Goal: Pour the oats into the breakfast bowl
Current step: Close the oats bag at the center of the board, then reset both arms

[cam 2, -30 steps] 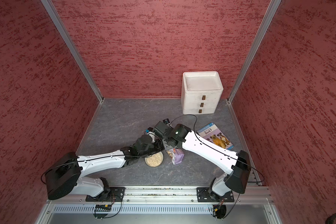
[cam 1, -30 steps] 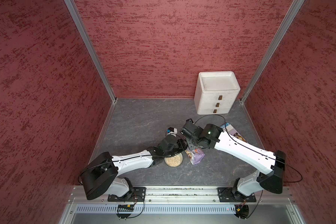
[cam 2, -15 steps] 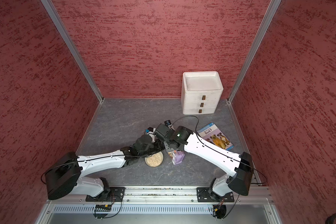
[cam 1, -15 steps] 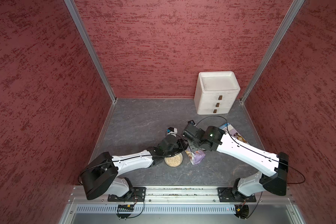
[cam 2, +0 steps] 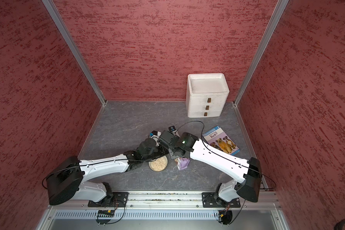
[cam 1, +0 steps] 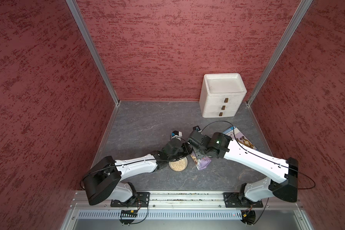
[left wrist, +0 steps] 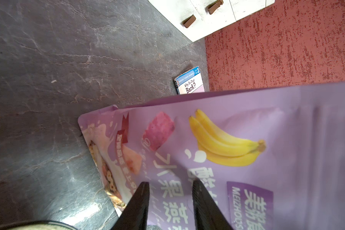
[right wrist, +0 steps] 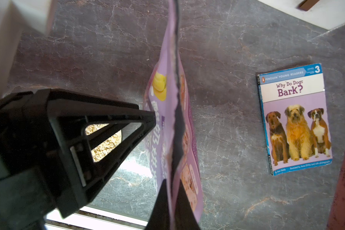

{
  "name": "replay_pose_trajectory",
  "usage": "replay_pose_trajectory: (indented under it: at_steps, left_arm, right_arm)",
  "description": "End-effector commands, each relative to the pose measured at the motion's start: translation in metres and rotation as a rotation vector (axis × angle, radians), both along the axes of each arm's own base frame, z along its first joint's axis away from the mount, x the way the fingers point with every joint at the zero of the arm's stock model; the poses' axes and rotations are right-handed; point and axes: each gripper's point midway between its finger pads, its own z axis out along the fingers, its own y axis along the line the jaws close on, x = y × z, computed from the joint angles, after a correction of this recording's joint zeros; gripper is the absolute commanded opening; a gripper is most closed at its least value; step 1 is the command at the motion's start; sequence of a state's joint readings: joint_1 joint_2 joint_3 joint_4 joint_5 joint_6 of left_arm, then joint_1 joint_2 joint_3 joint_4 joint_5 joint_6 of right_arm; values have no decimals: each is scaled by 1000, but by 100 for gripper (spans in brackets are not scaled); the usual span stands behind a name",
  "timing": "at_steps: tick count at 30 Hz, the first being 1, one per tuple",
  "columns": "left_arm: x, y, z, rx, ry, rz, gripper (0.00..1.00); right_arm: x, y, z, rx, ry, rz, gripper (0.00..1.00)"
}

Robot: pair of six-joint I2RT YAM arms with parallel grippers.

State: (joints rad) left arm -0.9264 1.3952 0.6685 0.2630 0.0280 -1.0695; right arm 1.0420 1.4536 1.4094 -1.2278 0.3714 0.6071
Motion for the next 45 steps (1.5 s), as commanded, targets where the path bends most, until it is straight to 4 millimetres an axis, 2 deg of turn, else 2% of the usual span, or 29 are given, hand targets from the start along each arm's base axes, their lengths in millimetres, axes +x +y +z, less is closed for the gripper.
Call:
replay_pose_trajectory:
  at_steps: [1, 5, 11, 12, 13, 18, 21, 22, 23, 24, 25, 31, 36, 40, 45]
  left_arm:
    - [0, -5, 6, -24, -11, -9, 39]
    - [-1, -5, 5, -23, -9, -9, 39]
    - [-1, -5, 5, -24, -9, -10, 39]
    - [-1, -6, 5, -23, -8, -11, 39]
    - [-1, -6, 5, -25, -9, -10, 39]
    - [-1, -5, 5, -23, -12, -12, 39]
    - [-1, -5, 7, -24, -23, -16, 41]
    - [-1, -5, 8, -25, -31, -19, 42]
    - [-2, -4, 10, -27, -38, -19, 43]
    - [-2, -4, 12, -32, -45, -19, 46]
    - [-2, -3, 14, -36, -53, -18, 49]
    - [-4, 6, 28, -31, -100, -17, 67]
    - [-4, 22, 42, -25, -156, 19, 75]
    - [-5, 37, 48, 13, -182, 46, 77]
    - [-5, 60, 50, 64, -201, 89, 78]
  right_arm:
    - [-8, -2, 9, 27, 3, -1, 26]
    - [-17, -7, -1, 30, 39, -13, 27]
    - [-23, -11, -8, 21, 64, -16, 15]
    - [-23, -11, -9, 16, 66, -16, 10]
    - [-23, -11, -9, 13, 66, -17, 0]
    - [-19, -12, -2, 7, 11, -29, 0]
    - [-18, -5, 4, 43, 0, -10, 0]
    - [-17, -3, 7, 58, -4, -11, 18]
    - [-16, -2, 10, 77, -12, -15, 46]
    - [-15, -1, 15, 103, -28, -21, 62]
    - [-14, 1, 20, 134, -46, -18, 69]
    - [-10, 9, 75, 393, -200, 12, 88]
    - [-8, -2, 116, 544, -338, 13, 96]
    - [-5, -16, 122, 535, -392, -21, 98]
    - [-1, -19, 121, 522, -414, -35, 98]
